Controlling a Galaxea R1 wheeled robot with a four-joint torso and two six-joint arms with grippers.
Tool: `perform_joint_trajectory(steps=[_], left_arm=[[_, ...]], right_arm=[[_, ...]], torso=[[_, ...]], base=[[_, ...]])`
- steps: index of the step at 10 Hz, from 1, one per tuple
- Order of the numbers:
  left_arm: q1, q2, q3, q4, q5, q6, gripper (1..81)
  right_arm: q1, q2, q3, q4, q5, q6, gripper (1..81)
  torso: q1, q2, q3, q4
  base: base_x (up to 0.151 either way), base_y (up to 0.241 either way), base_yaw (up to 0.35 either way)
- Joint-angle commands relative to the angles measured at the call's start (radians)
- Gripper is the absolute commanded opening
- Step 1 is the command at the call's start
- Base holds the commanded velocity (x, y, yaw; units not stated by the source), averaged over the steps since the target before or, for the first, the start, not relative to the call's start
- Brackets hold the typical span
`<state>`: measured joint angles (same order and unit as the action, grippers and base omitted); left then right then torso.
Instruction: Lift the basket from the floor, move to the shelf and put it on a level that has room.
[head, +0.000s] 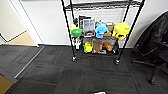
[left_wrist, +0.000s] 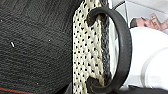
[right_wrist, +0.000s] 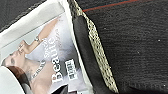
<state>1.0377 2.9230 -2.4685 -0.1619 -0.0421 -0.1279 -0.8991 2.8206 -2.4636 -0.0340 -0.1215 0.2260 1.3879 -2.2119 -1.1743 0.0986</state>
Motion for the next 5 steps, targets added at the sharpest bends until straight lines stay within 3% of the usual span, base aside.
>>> perform_joint_trajectory(steps=[1, 5], left_arm=[[-0.093, -0.005, 0.005, -0.002, 0.045, 0.005, 81.1], [-0.104, -0.008, 0.005, -0.005, 0.001, 0.004, 81.1]], right_arm=[[0.099, 0.01, 0.002, 0.017, -0.029, 0.013, 81.1], [0.114, 0.028, -0.001, 0.017, 0.003, 0.03, 81.1]], torso=[[0.0, 0.0, 0.0, 0.0], [0.0, 0.0, 0.002, 0.0]], base=[[0.0, 0.0, 0.0], [0.0, 0.0, 0.0]])
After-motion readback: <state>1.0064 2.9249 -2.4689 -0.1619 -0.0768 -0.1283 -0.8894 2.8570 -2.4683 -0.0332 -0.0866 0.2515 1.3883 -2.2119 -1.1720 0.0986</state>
